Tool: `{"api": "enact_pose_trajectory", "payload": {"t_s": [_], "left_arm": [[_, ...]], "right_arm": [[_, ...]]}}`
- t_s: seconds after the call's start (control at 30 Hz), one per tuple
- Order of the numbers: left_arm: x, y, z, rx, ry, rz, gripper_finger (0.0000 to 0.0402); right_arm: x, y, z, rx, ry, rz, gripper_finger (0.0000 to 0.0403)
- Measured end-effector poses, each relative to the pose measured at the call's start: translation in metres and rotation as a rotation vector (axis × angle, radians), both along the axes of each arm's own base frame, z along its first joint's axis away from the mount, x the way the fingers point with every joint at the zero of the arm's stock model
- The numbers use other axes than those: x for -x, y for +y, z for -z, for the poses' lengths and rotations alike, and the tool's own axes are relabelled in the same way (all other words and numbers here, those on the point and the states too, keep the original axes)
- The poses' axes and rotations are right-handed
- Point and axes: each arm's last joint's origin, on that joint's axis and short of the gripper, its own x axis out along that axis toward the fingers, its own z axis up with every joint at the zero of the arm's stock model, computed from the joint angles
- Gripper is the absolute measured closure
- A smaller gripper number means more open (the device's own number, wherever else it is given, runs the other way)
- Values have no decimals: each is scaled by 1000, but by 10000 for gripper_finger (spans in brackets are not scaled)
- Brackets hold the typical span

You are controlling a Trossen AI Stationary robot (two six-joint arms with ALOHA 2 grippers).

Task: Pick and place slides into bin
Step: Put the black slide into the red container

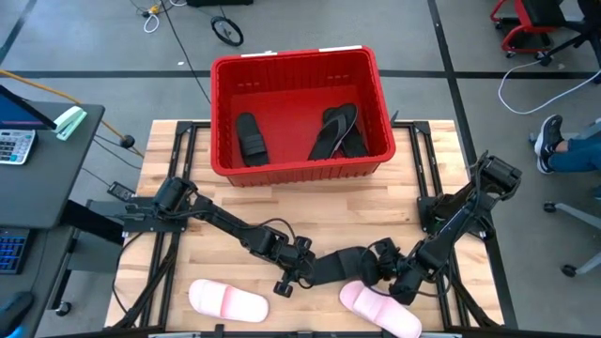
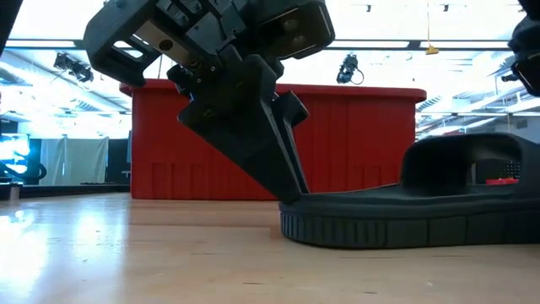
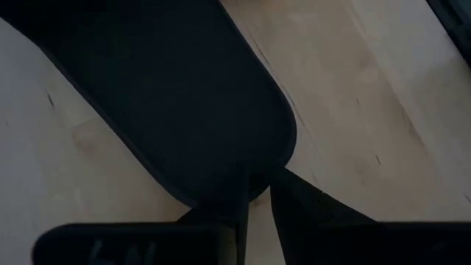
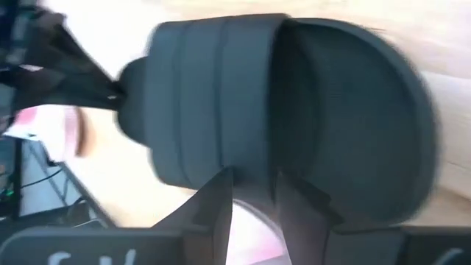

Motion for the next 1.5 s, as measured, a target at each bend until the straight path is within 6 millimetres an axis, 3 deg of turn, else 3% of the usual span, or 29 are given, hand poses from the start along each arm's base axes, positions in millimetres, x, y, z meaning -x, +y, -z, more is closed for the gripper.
{"api": "enact_pose_trajectory", "payload": {"t_s": [0.37, 0.6, 0.67, 0.83, 0.97, 1.17, 1.5], "left_arm": [[0, 0, 0, -2, 3, 1, 347], [1, 0, 0, 4, 8, -3, 345], [4, 0, -5, 11, 18, 4, 346], [14, 6, -39, 2, -24, -18, 340], [20, 18, -83, -20, -158, -75, 339], [33, 35, -131, 15, -283, -129, 347], [34, 45, -138, -62, -319, -50, 343]], "right_arm": [[-7, 4, -7, 76, -140, -35, 302], [-10, 4, -11, 140, -220, -11, 384], [-12, 5, -13, 142, -248, -6, 389], [-16, 7, -22, 275, -393, 61, 392], [-17, 6, -34, 506, -491, 170, 391], [-23, 3, -52, 837, -521, 324, 394], [-58, -7, -92, 1024, -390, 358, 394]]}}
